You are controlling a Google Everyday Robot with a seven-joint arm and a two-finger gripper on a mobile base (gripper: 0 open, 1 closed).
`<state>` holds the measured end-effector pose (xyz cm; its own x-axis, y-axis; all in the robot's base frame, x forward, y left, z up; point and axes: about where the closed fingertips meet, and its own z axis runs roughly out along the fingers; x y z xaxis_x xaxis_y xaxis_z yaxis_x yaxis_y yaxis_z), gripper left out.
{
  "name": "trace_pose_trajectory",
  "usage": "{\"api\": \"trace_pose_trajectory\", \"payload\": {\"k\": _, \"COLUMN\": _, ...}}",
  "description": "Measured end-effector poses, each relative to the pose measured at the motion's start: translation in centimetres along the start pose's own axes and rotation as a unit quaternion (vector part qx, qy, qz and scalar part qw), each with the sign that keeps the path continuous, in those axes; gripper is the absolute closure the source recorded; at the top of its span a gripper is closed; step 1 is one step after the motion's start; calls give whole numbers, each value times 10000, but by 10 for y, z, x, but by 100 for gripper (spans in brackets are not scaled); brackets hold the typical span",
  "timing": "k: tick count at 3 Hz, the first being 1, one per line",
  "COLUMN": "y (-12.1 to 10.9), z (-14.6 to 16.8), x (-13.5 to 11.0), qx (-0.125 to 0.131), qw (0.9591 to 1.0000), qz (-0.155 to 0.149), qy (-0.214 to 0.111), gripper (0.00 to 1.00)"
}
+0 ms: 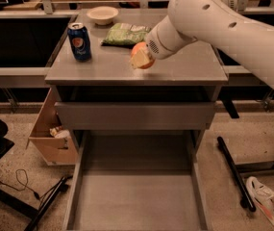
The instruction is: Pick orange from middle drawer and place on counter
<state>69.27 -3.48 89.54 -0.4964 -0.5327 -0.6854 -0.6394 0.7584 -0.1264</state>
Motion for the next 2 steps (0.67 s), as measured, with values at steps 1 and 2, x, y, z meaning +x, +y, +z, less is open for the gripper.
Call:
{"api": "trace_pose_trajectory", "payload": {"k": 1, "y": -33, "z": 21, "x": 5, "qx": 84, "qw": 9993, "qz": 363, "qy": -27, "gripper": 100}}
{"api": "trace_pose_trajectory", "payload": {"k": 2, "y": -55, "z": 52, "x": 29, "qx": 81, "qw": 9971, "qz": 749, "qy": 109, "gripper": 100}}
